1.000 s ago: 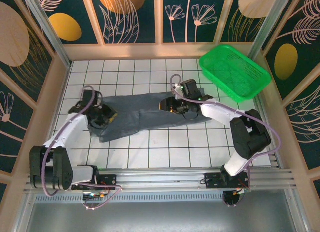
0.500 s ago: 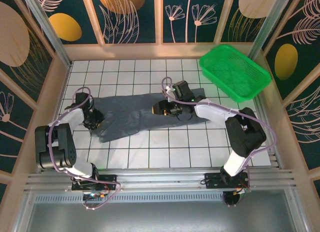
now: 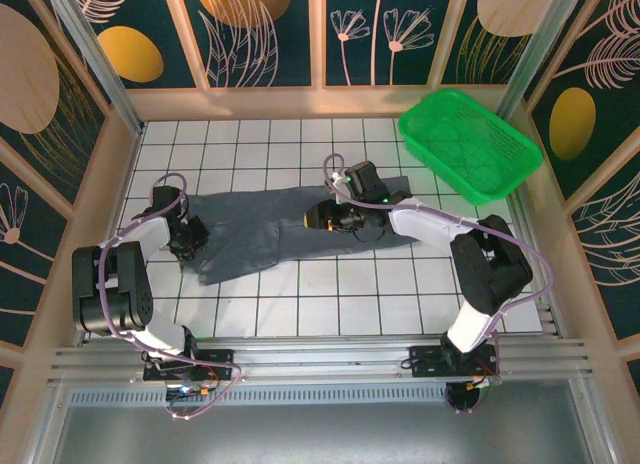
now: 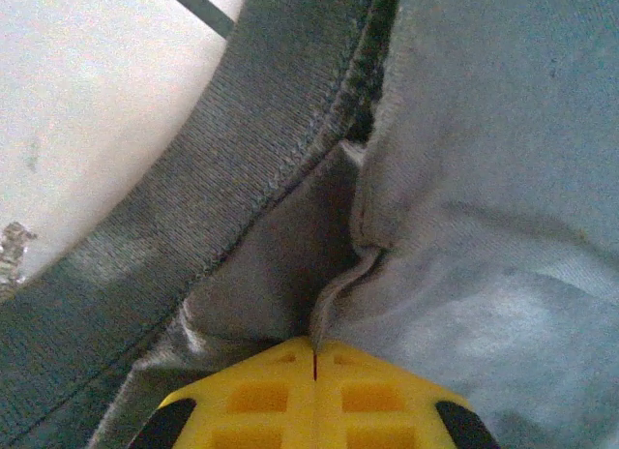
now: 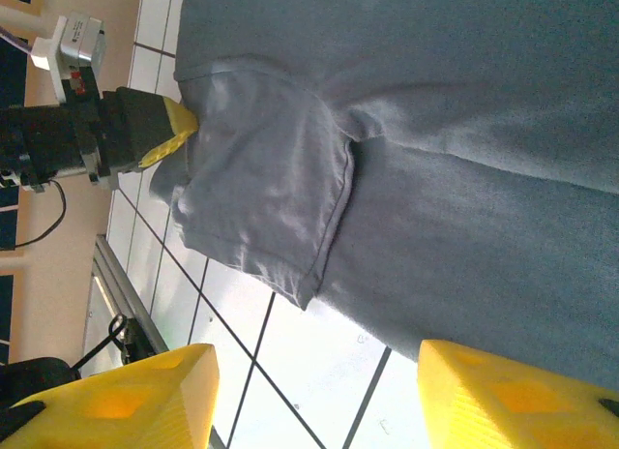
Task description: Fold and stack the t-shirts
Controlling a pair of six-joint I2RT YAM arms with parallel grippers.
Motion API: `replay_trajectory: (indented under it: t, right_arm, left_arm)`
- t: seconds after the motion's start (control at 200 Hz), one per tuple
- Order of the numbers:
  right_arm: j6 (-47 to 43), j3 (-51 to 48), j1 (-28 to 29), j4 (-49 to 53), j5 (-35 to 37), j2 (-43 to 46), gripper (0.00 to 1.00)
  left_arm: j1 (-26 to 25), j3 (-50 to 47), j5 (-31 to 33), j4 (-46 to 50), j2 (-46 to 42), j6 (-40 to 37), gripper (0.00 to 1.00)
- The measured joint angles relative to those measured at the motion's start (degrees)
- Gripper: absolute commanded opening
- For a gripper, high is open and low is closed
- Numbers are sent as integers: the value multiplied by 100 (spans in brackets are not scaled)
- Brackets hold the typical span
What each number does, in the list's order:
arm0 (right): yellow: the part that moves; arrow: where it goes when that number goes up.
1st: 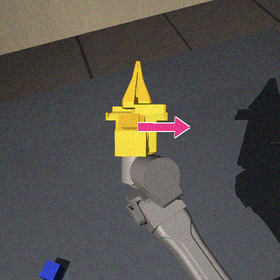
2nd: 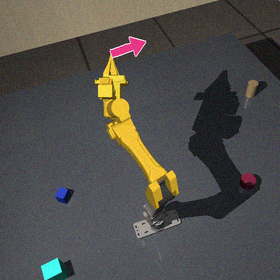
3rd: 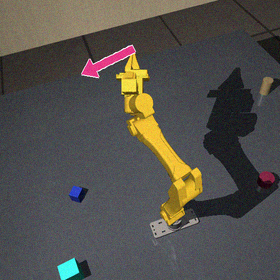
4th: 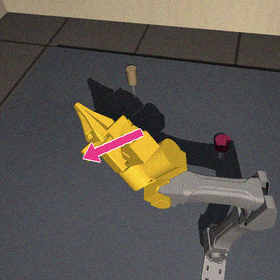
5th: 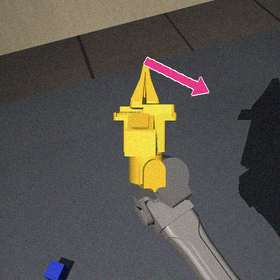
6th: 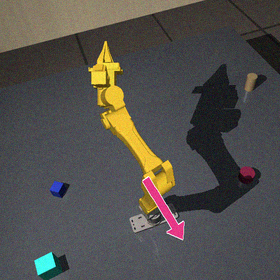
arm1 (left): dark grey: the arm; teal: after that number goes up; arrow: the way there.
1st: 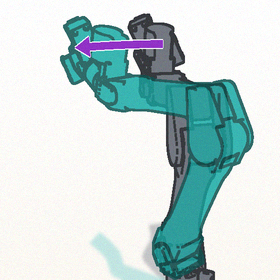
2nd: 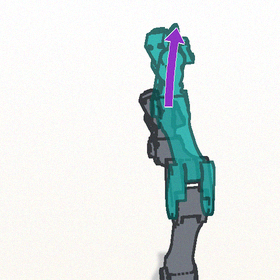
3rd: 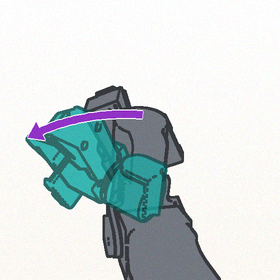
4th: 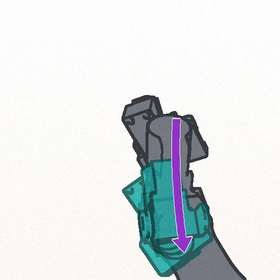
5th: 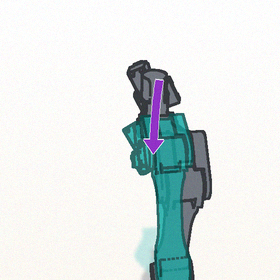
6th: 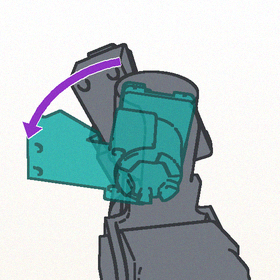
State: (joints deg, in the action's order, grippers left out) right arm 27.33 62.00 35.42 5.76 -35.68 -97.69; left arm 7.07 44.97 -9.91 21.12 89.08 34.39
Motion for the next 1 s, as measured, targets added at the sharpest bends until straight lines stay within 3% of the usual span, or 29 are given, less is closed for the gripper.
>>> replay_trajectory:
  t: [0.255, 0.515, 1.001]
  right_arm:
    - [0, 0, 0, 4, 4, 0, 57]
    - [-7, 114, 0, 94, 24, 0, 57]
    - [-17, 238, -72, 236, 326, -2, 56]
  left_arm:
    - [0, 131, 15, 205, -317, 20, 0]
    - [0, 1075, 17, 780, -326, 175, 0]
    - [0, 3405, 295, 1552, 1930, -114, 0]
